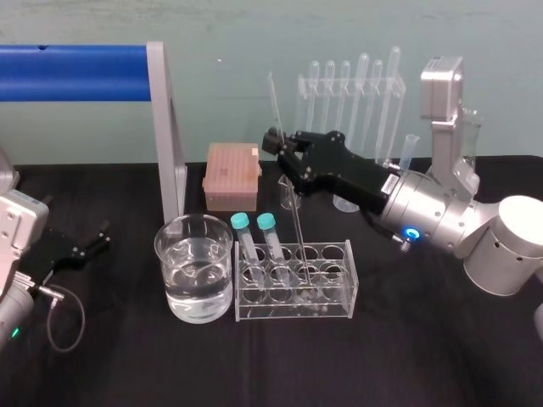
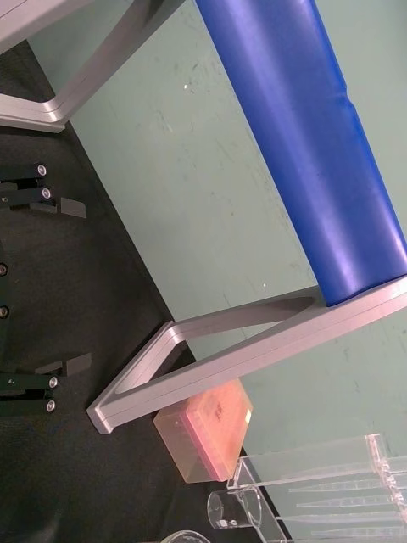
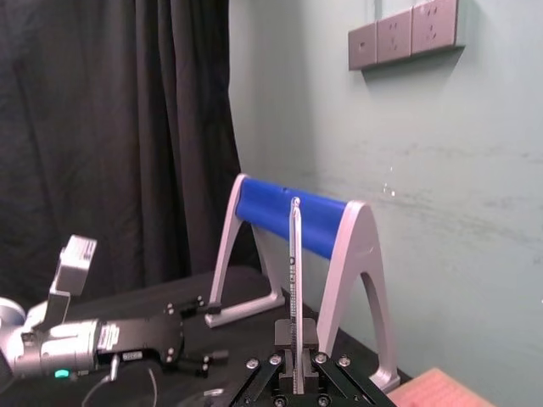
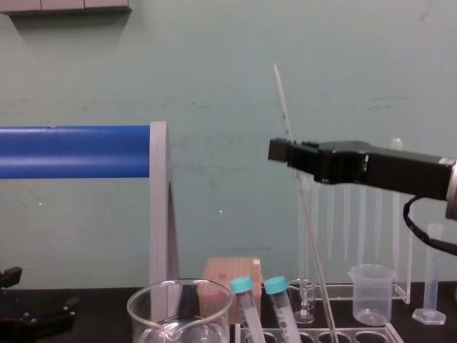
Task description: Hold the thermometer with one hand and immerse one end into the beaker, then reinsert it into the test tube rack.
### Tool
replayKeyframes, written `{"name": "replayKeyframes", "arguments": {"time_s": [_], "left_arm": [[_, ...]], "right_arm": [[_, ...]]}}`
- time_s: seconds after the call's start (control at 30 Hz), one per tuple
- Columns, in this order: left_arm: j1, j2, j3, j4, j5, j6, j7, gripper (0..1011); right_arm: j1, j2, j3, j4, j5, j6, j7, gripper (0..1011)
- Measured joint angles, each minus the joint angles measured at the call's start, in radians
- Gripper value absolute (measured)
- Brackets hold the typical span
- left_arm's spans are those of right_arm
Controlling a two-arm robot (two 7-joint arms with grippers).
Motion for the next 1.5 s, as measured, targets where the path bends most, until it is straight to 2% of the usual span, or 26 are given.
{"name": "replayKeyframes", "arguments": {"time_s": [0.6,0.9,0.97,1.1,1.13,1.23,1.27,1.33,1.37,1.5], "left_arm": [[0.000,0.000,0.000,0.000,0.000,0.000,0.000,1008],[0.000,0.000,0.000,0.000,0.000,0.000,0.000,1008],[0.000,0.000,0.000,0.000,0.000,0.000,0.000,1008],[0.000,0.000,0.000,0.000,0.000,0.000,0.000,1008],[0.000,0.000,0.000,0.000,0.000,0.000,0.000,1008],[0.000,0.000,0.000,0.000,0.000,0.000,0.000,1008],[0.000,0.000,0.000,0.000,0.000,0.000,0.000,1008],[0.000,0.000,0.000,0.000,0.000,0.000,0.000,1008],[0.000,0.000,0.000,0.000,0.000,0.000,0.000,1008],[0.000,0.000,0.000,0.000,0.000,0.000,0.000,1008]], "right_arm": [[0.010,-0.008,-0.026,0.051,-0.048,0.014,0.017,53],[0.009,-0.007,-0.025,0.050,-0.045,0.014,0.017,59],[0.009,-0.007,-0.025,0.050,-0.045,0.014,0.017,86],[0.008,-0.007,-0.025,0.049,-0.044,0.014,0.016,191],[0.008,-0.007,-0.024,0.049,-0.044,0.014,0.016,254],[0.008,-0.007,-0.024,0.048,-0.043,0.014,0.016,308],[0.008,-0.007,-0.024,0.048,-0.043,0.014,0.016,365],[0.008,-0.007,-0.024,0.048,-0.043,0.014,0.016,410],[0.008,-0.006,-0.024,0.048,-0.042,0.014,0.016,472],[0.007,-0.006,-0.023,0.048,-0.042,0.014,0.016,594]]}}
